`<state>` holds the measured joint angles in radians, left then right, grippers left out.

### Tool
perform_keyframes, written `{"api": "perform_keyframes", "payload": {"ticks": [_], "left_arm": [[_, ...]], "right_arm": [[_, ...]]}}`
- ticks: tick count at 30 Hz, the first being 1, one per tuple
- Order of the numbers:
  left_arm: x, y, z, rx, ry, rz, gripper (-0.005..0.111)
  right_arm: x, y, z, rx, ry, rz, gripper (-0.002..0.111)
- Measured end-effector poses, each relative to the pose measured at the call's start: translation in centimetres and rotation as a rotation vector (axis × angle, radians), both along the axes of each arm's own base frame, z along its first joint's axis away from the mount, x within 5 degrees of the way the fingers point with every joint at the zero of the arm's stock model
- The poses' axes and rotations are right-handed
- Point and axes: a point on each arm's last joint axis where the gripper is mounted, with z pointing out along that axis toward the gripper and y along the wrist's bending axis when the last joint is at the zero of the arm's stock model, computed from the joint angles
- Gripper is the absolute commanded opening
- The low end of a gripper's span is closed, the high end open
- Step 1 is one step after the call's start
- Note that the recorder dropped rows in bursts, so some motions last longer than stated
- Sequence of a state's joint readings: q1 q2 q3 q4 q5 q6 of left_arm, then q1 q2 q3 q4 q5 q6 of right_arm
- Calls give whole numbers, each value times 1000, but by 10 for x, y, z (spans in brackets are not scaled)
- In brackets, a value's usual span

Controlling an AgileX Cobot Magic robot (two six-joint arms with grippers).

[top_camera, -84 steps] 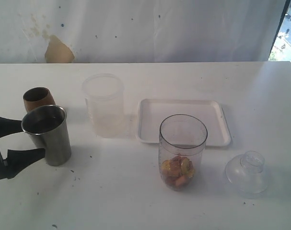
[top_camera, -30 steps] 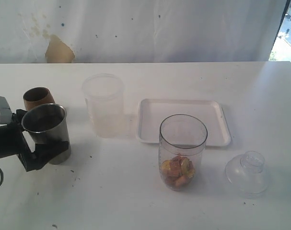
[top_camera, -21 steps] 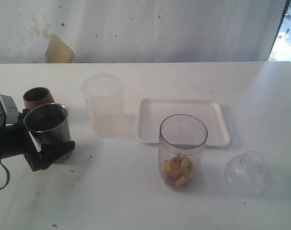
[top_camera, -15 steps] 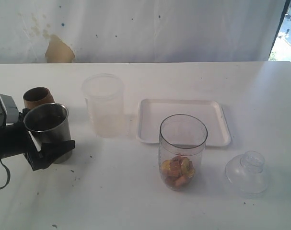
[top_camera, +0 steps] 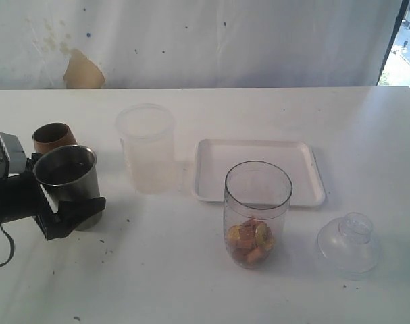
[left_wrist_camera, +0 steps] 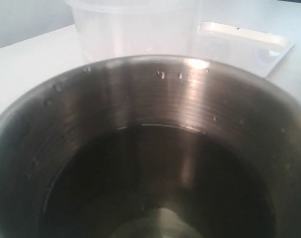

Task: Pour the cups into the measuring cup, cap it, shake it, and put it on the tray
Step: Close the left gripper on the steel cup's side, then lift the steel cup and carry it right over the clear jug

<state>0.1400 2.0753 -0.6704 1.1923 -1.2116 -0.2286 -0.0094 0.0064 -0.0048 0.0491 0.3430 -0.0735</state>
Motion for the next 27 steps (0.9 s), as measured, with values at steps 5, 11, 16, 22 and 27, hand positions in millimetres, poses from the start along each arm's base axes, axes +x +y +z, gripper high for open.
{"api": "perform_keyframes", "payload": {"ticks": [5,11,16,22,27], "left_arm": [[0,0,0,-1,0,2,105],[2,1,0,-6,-1,23,93],[2,1,1,-6,-1,25,35],[-1,0,0,0,-1,-10,0],[-1,-1,0,-11,12,-10,0]], "right_arm": [[0,0,0,0,0,0,0],[0,0,0,0,0,0,0],[0,0,0,0,0,0,0],[0,0,0,0,0,0,0],[0,0,0,0,0,0,0]]}}
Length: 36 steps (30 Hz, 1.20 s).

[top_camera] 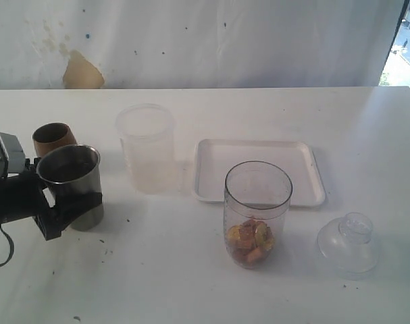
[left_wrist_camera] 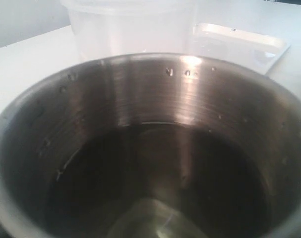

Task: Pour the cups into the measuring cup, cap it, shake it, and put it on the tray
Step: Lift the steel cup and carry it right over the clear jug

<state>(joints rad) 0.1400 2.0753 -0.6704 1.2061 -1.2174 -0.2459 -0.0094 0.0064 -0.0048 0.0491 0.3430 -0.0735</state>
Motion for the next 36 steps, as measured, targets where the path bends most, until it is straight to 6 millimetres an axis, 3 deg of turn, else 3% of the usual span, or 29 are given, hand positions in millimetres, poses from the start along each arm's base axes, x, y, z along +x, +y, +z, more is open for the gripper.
{"api": "perform_keyframes", "payload": {"ticks": [7,16,31,36], "left_arm": [[0,0,5,15,11,-1,0],[-1,-1,47,22,-60,8,0],[-3,-36,123,-110,-106,-56,0],[-2,-69,137,-122,-139,-158,0]], "right_arm": [[0,0,0,0,0,0,0],[0,0,0,0,0,0,0],[0,0,0,0,0,0,0],[0,0,0,0,0,0,0]]}}
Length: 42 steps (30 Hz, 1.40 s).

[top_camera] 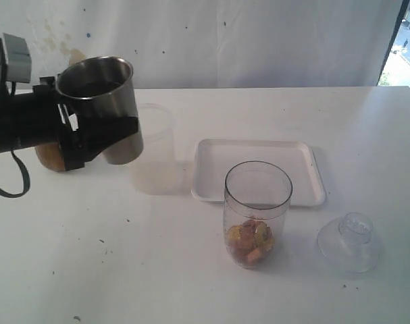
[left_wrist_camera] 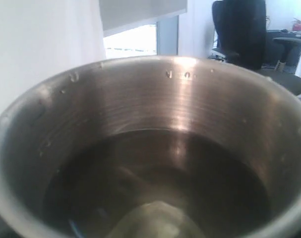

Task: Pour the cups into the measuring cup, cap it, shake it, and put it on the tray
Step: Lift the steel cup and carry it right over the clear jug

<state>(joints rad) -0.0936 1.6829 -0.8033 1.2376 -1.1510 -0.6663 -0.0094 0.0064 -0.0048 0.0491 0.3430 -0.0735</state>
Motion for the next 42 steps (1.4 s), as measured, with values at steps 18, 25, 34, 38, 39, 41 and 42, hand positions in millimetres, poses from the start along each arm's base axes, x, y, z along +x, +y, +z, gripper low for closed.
{"api": "perform_keyframes", "payload": {"ticks": [18,25,34,38,39,41,42], "left_arm": [[28,-96,12,79,-35,-88,0],[40,-121,-1,81,-23,-116,0],[54,-140,-10,84,-37,-131,0],[53,-148,-16,115,-85,-148,0],[53,-149,-16,124,-99,-148,0],[52,-151,-18,140,-112,-149,0],[52,-151,-18,143,-117,-150,0]], "right_arm": [[0,0,0,0,0,0,0],[0,0,0,0,0,0,0],[0,0,0,0,0,0,0],[0,0,0,0,0,0,0],[0,0,0,0,0,0,0],[0,0,0,0,0,0,0],[0,0,0,0,0,0,0]]}}
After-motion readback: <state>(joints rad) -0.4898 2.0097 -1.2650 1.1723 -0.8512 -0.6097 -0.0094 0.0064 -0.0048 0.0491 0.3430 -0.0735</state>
